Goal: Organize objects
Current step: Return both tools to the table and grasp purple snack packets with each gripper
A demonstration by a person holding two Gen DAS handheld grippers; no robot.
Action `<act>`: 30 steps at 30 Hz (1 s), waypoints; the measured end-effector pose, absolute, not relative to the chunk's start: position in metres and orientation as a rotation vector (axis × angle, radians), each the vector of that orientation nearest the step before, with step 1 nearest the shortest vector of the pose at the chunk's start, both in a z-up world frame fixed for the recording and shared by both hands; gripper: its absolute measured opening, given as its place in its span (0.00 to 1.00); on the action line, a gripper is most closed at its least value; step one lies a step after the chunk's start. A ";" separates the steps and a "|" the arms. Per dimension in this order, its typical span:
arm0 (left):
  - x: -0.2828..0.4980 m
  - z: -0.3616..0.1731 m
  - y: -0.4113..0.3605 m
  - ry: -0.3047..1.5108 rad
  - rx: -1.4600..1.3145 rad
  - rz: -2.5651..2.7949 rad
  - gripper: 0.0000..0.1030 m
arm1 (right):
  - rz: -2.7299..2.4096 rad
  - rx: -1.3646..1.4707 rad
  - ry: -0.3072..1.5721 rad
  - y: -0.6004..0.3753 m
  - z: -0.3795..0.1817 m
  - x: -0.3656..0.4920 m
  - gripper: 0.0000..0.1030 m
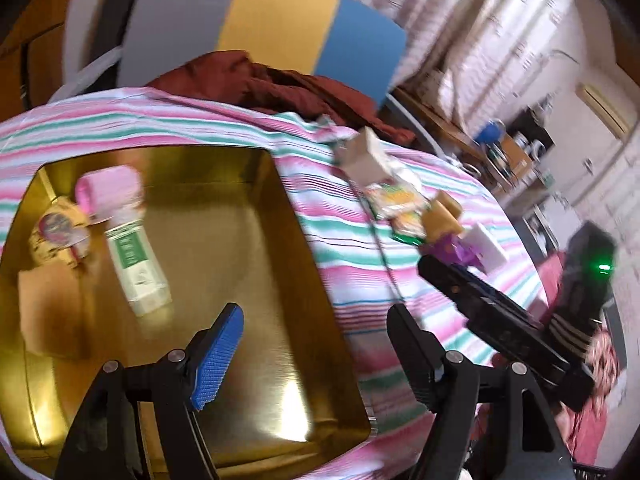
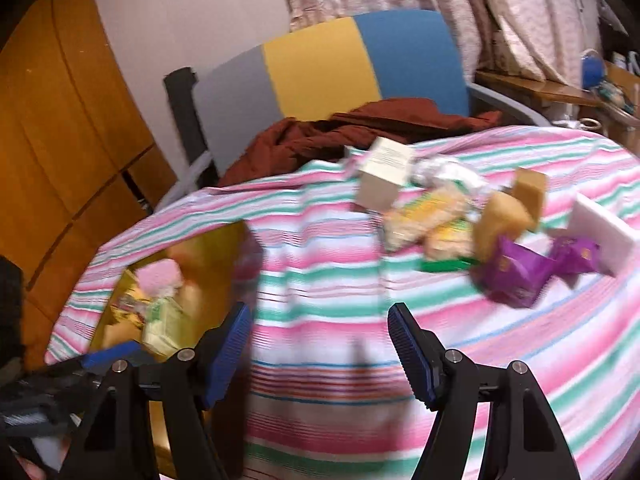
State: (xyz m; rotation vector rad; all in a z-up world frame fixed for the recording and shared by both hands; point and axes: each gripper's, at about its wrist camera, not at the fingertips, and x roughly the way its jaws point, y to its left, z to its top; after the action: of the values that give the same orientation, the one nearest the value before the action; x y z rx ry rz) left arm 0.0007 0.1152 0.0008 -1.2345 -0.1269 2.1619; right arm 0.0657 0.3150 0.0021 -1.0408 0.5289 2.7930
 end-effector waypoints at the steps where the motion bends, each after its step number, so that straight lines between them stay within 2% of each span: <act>1: 0.004 0.002 0.121 -0.113 -1.227 2.147 0.73 | 2.770 -1.045 0.532 0.324 -0.002 0.069 0.70; 12: 0.028 0.001 0.160 -0.011 -1.230 2.062 0.73 | 2.616 -1.006 0.545 0.432 -0.023 0.058 0.70; 20: 0.026 0.002 0.166 0.014 -1.242 2.074 0.73 | 2.755 -1.133 0.607 0.394 -0.036 0.072 0.71; 26: 0.025 -0.003 0.177 0.010 -1.257 2.058 0.73 | 2.671 -0.948 0.582 0.420 -0.021 0.104 0.71; 30: 0.025 -0.004 0.186 0.016 -1.260 2.048 0.73 | 2.477 -0.911 0.671 0.472 -0.027 0.104 0.72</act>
State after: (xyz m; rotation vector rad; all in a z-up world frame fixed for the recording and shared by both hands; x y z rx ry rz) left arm 0.0253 0.1861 -0.0045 -1.2596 0.0156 2.0484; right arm 0.1035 0.4722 -0.0274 -0.9109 0.6714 2.4765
